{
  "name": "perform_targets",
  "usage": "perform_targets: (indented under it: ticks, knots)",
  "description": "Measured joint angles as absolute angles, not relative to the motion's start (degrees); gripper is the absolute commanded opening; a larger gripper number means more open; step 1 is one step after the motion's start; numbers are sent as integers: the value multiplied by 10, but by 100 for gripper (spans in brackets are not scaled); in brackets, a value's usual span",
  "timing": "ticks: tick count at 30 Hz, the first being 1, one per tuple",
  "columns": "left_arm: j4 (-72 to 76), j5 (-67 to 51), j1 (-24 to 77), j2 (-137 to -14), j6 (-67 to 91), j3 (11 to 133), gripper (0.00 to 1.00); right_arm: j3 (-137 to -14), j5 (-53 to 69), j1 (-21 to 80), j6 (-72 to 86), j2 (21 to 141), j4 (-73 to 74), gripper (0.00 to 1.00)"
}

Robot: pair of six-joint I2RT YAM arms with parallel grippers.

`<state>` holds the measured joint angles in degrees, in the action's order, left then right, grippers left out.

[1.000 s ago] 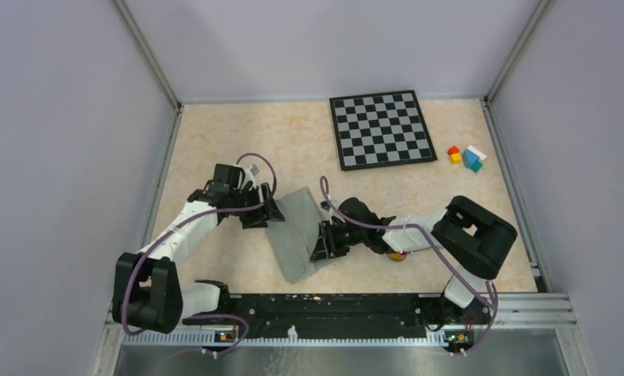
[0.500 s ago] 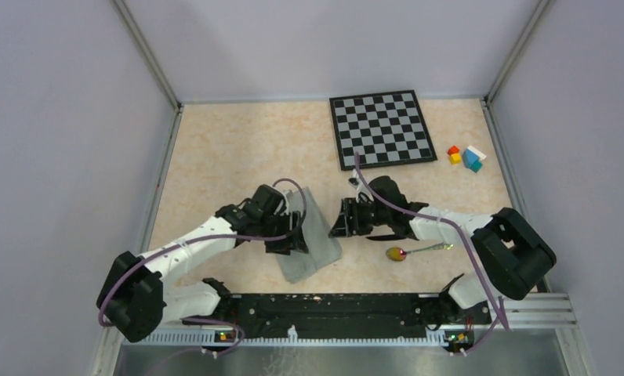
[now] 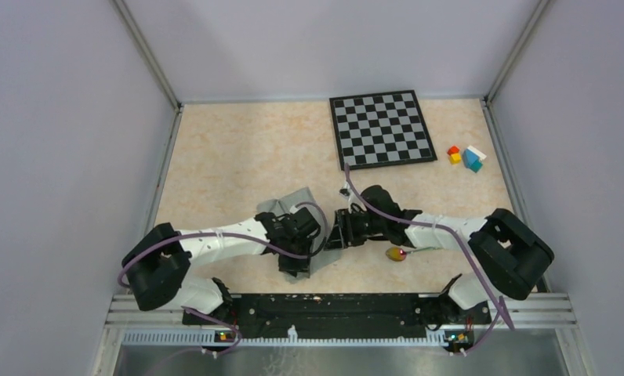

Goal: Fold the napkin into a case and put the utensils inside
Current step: Smooth out the 2/3-rectangle-folded napkin at the center of the board.

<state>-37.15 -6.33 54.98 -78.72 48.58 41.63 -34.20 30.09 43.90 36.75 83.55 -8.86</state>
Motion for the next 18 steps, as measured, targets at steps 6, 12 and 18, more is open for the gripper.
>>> perform_targets:
  ticks: [6,12,18]
  knots:
    - [-388,-4,571,-830,499,468,35,-342,301,463,382,849,-116,48]
    - [-405,40,583,-863,509,496,31,-335,300,464,390,851,-125,47]
    - [-423,61,599,-890,516,507,36,-327,300,464,391,852,-126,47]
